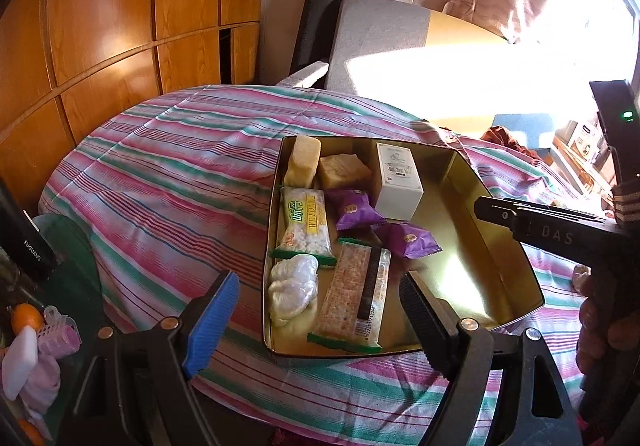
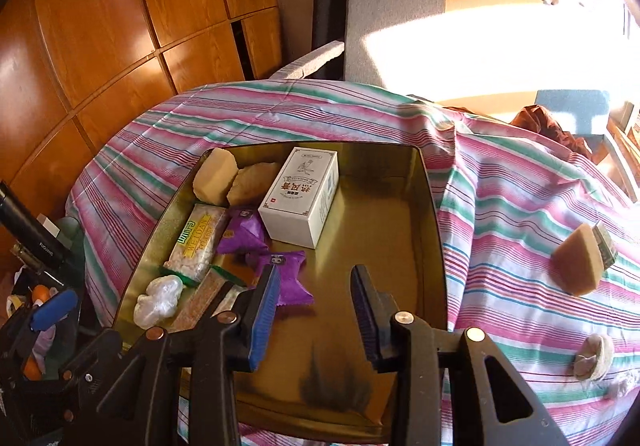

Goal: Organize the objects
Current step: 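Withdraw both open grippers from the tray back over the cloth, then move the left gripper toward a yellow sponge while the right moves toward the small green box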

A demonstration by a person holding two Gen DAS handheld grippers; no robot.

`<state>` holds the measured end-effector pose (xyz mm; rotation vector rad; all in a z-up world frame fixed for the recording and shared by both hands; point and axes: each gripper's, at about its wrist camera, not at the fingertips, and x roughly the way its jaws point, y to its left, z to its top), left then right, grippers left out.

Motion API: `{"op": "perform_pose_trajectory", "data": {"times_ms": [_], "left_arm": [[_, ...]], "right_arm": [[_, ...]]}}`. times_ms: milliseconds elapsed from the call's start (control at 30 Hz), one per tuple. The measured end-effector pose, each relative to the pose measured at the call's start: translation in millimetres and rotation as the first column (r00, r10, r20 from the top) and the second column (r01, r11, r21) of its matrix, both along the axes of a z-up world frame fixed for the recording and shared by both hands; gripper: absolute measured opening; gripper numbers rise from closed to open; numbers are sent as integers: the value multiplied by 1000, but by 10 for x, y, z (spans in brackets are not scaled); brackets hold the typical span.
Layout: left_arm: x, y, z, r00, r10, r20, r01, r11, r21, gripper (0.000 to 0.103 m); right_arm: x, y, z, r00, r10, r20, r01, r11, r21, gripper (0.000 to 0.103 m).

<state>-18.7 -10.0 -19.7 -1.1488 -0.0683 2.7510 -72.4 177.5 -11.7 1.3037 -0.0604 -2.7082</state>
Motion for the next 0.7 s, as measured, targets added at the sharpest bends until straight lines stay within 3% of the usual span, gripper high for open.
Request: {"op": "perform_pose_trajectory", "data": {"times_ms": [333, 567, 700], "left_arm": [[67, 218, 52, 998, -55, -5, 55, 998, -33, 83], [70, 427, 41, 995, -100, 13, 100, 994, -51, 84], [54, 527, 60, 992, -122, 22, 123, 992, -37, 84]], "right_arm": [[322, 523, 94, 997, -71, -37, 72, 997, 35, 37], [493, 1221, 130, 978, -203, -45, 205, 978, 32, 37], [614, 1719, 171, 952, -301, -56, 302, 953, 22, 37]]}}
